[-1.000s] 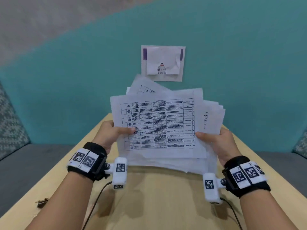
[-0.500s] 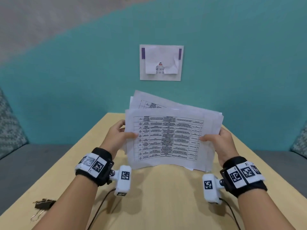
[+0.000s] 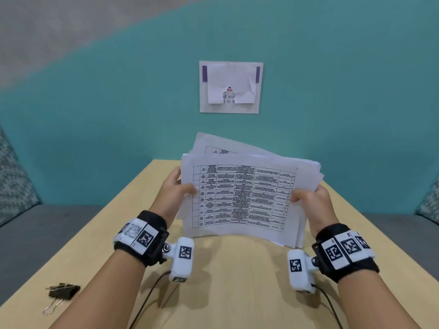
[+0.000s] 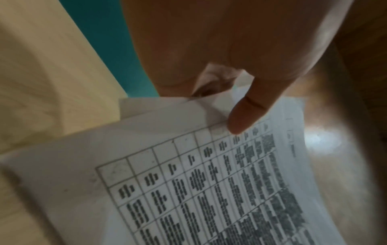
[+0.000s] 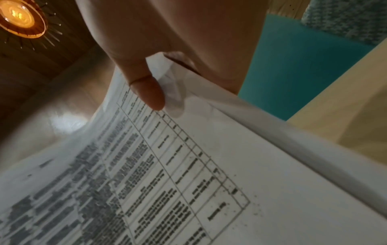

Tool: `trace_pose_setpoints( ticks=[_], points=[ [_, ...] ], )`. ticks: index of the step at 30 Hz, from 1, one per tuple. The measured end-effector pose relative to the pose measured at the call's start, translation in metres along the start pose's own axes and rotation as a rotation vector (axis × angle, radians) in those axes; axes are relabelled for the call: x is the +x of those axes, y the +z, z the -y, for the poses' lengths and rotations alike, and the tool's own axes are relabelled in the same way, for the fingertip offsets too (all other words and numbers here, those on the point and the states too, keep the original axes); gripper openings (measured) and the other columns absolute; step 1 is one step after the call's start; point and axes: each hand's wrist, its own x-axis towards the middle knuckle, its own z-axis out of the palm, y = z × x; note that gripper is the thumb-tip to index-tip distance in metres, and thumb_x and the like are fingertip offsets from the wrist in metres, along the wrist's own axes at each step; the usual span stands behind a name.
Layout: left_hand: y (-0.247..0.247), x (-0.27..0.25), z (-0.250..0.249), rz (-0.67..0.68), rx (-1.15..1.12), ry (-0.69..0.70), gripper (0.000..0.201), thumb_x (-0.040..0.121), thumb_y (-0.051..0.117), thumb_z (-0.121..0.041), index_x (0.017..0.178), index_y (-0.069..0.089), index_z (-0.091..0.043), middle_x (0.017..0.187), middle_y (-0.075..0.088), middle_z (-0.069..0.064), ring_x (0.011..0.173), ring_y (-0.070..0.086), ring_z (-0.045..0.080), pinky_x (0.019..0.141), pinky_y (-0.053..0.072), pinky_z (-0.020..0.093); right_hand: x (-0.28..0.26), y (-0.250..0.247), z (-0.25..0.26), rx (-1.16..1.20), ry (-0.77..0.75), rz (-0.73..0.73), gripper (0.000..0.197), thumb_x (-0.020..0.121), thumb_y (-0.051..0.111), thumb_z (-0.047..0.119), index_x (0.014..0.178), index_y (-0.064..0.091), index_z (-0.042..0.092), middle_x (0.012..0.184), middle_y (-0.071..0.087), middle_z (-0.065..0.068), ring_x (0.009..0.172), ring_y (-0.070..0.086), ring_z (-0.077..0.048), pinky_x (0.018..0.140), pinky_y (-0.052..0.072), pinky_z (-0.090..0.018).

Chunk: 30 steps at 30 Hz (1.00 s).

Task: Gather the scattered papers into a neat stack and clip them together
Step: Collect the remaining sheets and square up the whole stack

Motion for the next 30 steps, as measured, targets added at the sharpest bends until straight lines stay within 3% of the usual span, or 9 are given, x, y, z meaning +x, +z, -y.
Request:
trace_pose_setpoints(
  ticks=[2, 6, 9, 11, 13, 17, 22, 26, 30],
  points=[
    [0.001, -0.001, 0.009, 0.057, 0.043, -0.087, 0.059, 0.075, 0.048, 0.019, 0.125, 0.06, -0.01, 0.119, 0.073, 0.014, 0.114, 0.066, 0.038, 0.096, 0.055, 0.053, 0.0, 0.001, -0.003, -0.024, 0.026, -0.005, 0.031, 0.077, 0.049, -0.017, 0.088, 0.061, 0.01, 0.089, 0.068, -0.004, 0.081, 0.059, -0.022, 0.066, 0.047, -0.031],
    [0.003, -0.006, 0.014, 0.115, 0.162, -0.174, 0.055, 0.066, 0.048, 0.018, 0.116, 0.064, 0.0, 0.115, 0.074, 0.014, 0.105, 0.066, 0.035, 0.062, 0.054, 0.023, -0.003, 0.001, -0.001, -0.001, 0.016, -0.017, 0.032, 0.077, 0.048, -0.017, 0.088, 0.06, 0.011, 0.09, 0.068, -0.004, 0.08, 0.06, -0.021, 0.066, 0.047, -0.031],
    [0.003, 0.0, 0.004, -0.006, 0.025, -0.043, 0.062, 0.054, 0.056, 0.008, 0.115, 0.06, -0.003, 0.115, 0.073, 0.017, 0.105, 0.067, 0.037, 0.078, 0.055, 0.039, -0.003, 0.002, 0.005, 0.045, -0.03, -0.051, 0.033, 0.076, 0.047, -0.017, 0.083, 0.059, 0.013, 0.086, 0.066, -0.002, 0.076, 0.058, -0.019, 0.065, 0.047, -0.03],
    [0.005, 0.0, -0.004, -0.036, -0.064, 0.018, 0.052, 0.065, 0.058, 0.01, 0.115, 0.057, -0.004, 0.113, 0.072, 0.017, 0.097, 0.067, 0.03, 0.081, 0.053, 0.042, -0.003, 0.004, 0.005, 0.054, -0.031, -0.055, 0.033, 0.075, 0.047, -0.017, 0.081, 0.058, 0.014, 0.085, 0.065, -0.002, 0.076, 0.057, -0.019, 0.066, 0.047, -0.03],
    [0.009, -0.002, -0.005, -0.032, -0.105, 0.02, 0.049, 0.075, 0.056, 0.015, 0.12, 0.055, -0.003, 0.113, 0.072, 0.015, 0.096, 0.067, 0.028, 0.082, 0.053, 0.044, -0.004, 0.006, 0.001, 0.034, 0.0, -0.045, 0.033, 0.075, 0.046, -0.017, 0.083, 0.059, 0.013, 0.087, 0.066, -0.003, 0.077, 0.058, -0.021, 0.068, 0.048, -0.03],
    [0.017, -0.003, 0.012, -0.006, -0.07, -0.052, 0.063, 0.068, 0.063, 0.01, 0.129, 0.056, -0.006, 0.12, 0.073, 0.013, 0.112, 0.068, 0.034, 0.101, 0.052, 0.056, -0.004, 0.007, -0.004, 0.024, 0.065, -0.031, 0.034, 0.075, 0.044, -0.017, 0.084, 0.06, 0.012, 0.088, 0.068, -0.003, 0.079, 0.06, -0.025, 0.069, 0.05, -0.032],
    [0.018, -0.003, 0.018, 0.017, -0.025, -0.118, 0.047, 0.089, 0.051, 0.013, 0.128, 0.062, -0.009, 0.121, 0.074, 0.008, 0.115, 0.068, 0.03, 0.102, 0.053, 0.049, -0.007, 0.008, -0.001, 0.06, 0.019, 0.022, 0.034, 0.082, 0.058, -0.013, 0.095, 0.068, 0.017, 0.099, 0.075, -0.001, 0.088, 0.069, -0.024, 0.072, 0.054, -0.035],
    [0.016, -0.001, 0.016, -0.096, 0.006, -0.126, 0.04, 0.089, 0.062, 0.007, 0.123, 0.058, -0.012, 0.122, 0.072, 0.01, 0.113, 0.068, 0.031, 0.099, 0.054, 0.05, -0.01, 0.012, 0.0, 0.064, 0.0, 0.02, 0.034, 0.087, 0.062, -0.011, 0.102, 0.071, 0.019, 0.101, 0.077, -0.001, 0.092, 0.073, -0.024, 0.076, 0.058, -0.038],
    [0.021, -0.002, 0.004, -0.265, 0.034, -0.136, 0.085, 0.081, 0.083, -0.016, 0.145, 0.027, -0.024, 0.138, 0.04, 0.003, 0.124, 0.047, 0.024, 0.102, 0.037, 0.039, -0.008, 0.017, 0.011, 0.232, 0.032, -0.084, 0.03, 0.088, 0.063, -0.011, 0.104, 0.071, 0.013, 0.105, 0.077, -0.006, 0.098, 0.073, -0.028, 0.083, 0.059, -0.043]
  ],
)
